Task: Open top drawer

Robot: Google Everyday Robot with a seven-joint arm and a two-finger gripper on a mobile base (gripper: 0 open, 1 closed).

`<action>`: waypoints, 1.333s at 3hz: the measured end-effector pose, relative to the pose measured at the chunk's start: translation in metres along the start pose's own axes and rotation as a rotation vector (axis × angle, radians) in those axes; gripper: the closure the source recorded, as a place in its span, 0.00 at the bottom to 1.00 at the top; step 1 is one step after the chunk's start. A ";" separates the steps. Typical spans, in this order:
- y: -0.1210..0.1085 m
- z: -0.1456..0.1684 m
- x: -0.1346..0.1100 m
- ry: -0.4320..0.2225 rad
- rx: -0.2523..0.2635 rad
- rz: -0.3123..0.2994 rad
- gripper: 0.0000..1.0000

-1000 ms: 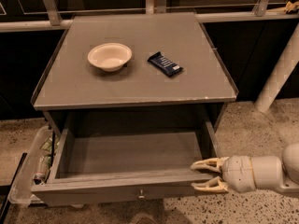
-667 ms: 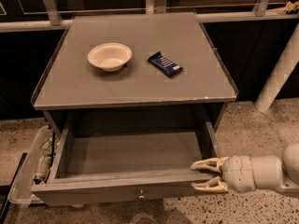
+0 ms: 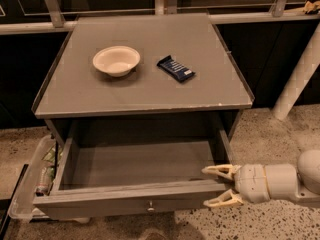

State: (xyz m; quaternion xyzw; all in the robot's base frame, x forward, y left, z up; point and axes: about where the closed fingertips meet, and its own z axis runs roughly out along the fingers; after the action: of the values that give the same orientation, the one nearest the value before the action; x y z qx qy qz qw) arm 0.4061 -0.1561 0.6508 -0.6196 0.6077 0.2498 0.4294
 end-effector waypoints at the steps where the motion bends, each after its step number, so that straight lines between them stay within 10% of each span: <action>1: 0.004 0.000 0.000 -0.011 -0.005 0.007 0.61; 3: 0.014 -0.003 -0.003 -0.020 -0.020 0.009 1.00; 4: 0.023 -0.006 0.000 -0.021 -0.019 0.002 1.00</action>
Offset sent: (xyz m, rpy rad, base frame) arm -0.0643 -0.0095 -0.0632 0.0795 0.0543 0.0512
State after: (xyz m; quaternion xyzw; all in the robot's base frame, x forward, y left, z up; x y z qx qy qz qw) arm 0.3821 -0.1585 0.6488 -0.6203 0.6015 0.2625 0.4295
